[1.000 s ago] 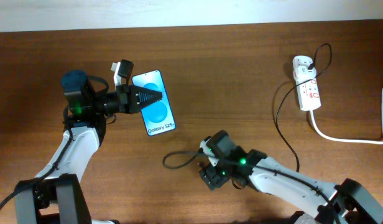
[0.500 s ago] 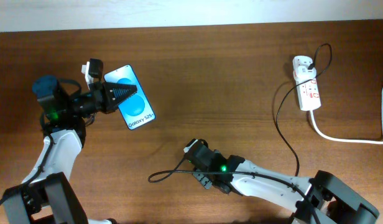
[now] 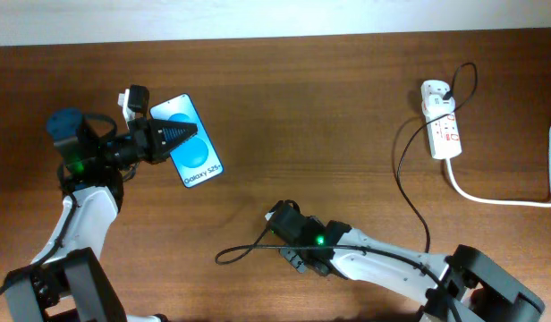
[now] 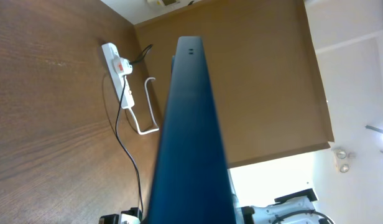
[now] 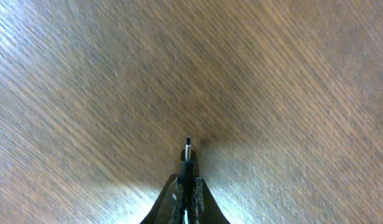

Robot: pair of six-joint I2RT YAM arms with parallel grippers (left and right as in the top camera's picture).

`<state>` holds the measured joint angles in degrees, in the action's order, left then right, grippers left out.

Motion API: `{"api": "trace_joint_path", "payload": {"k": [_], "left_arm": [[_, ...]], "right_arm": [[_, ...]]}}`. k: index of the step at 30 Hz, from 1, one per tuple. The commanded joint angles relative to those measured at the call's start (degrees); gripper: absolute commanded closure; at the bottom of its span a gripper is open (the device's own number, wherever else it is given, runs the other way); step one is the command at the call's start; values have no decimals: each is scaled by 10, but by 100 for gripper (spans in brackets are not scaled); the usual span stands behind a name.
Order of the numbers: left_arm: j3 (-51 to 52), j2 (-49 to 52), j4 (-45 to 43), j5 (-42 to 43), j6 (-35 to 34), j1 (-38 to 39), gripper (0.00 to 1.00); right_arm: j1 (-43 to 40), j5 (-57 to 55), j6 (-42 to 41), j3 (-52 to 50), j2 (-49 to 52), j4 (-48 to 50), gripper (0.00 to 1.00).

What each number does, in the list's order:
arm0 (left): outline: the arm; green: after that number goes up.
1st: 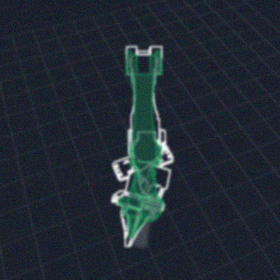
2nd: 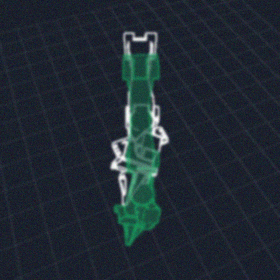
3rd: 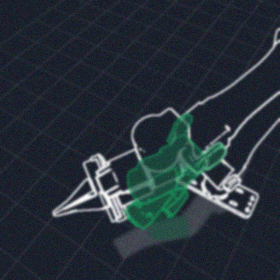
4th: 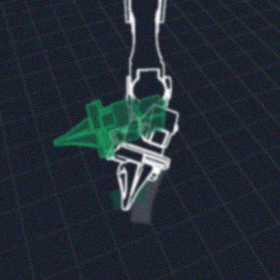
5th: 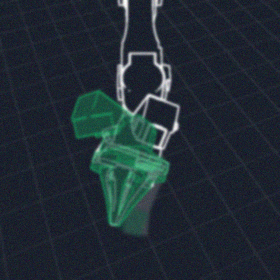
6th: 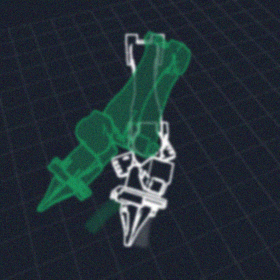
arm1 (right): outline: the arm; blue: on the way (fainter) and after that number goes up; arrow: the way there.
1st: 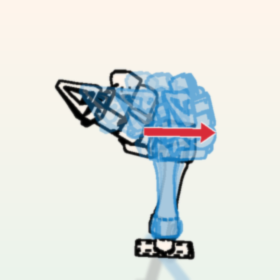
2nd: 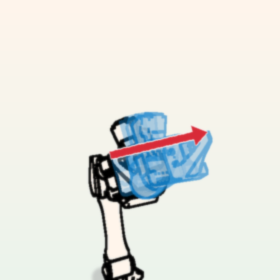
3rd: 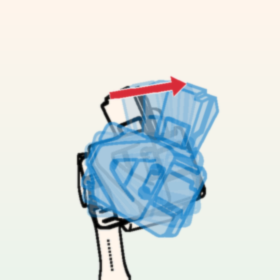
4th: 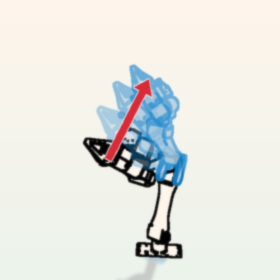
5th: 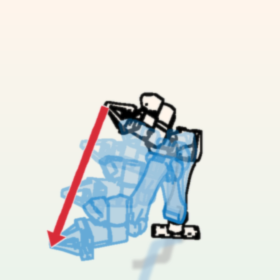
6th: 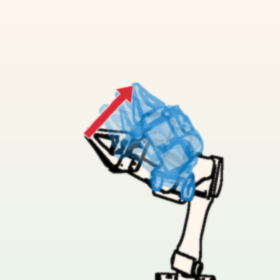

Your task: Plug charger to phone and switch on socket

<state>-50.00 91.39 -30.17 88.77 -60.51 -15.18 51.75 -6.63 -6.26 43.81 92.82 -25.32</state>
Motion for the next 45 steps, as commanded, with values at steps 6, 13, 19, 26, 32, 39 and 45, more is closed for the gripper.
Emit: {"api": "trace_joint_path", "payload": {"k": [6, 13, 19, 26, 32, 39, 45], "left_arm": [[0, -5, -2, 13, -3, -3, 100], [0, -5, -2, 14, 11, -3, 100], [0, -5, -2, 14, 10, -2, 100], [0, -5, -2, 14, 10, -2, 100], [0, -5, 19, 14, 10, 13, 100], [0, -5, 7, 14, 10, 77, 100], [0, -5, 21, 14, 10, 80, 100]], "right_arm": [[-66, 476, -13, 131, 8, -41, 96], [-68, 570, -230, 131, -60, 68, 96], [-78, 609, -298, 130, -60, 113, 95], [-147, 698, -203, 130, -202, -88, 95], [-154, 600, -218, 130, -449, -207, 95], [-154, 462, -282, 117, -586, -246, 96], [-154, 447, -305, 99, -586, -233, 96]]}}
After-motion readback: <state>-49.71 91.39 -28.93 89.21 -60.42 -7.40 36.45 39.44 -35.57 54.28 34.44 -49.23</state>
